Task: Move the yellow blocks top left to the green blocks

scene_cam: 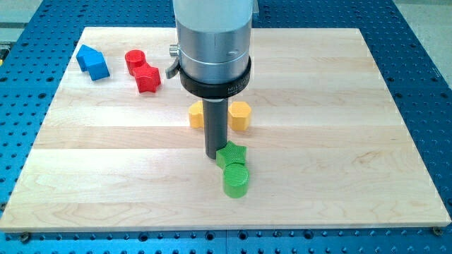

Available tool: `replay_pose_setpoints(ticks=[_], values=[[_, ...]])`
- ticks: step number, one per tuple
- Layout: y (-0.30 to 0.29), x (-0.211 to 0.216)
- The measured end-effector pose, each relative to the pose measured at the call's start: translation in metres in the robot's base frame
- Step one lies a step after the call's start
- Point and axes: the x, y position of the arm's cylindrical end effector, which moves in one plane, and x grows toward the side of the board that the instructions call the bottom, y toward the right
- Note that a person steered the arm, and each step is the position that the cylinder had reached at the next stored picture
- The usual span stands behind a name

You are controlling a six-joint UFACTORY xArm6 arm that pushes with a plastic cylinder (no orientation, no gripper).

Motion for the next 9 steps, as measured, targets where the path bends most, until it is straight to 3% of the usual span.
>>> replay_pose_setpoints(ticks=[2, 5, 9], values=[[-0.099, -0.002], [-0.069, -0.07], [-0.069, -0.084]])
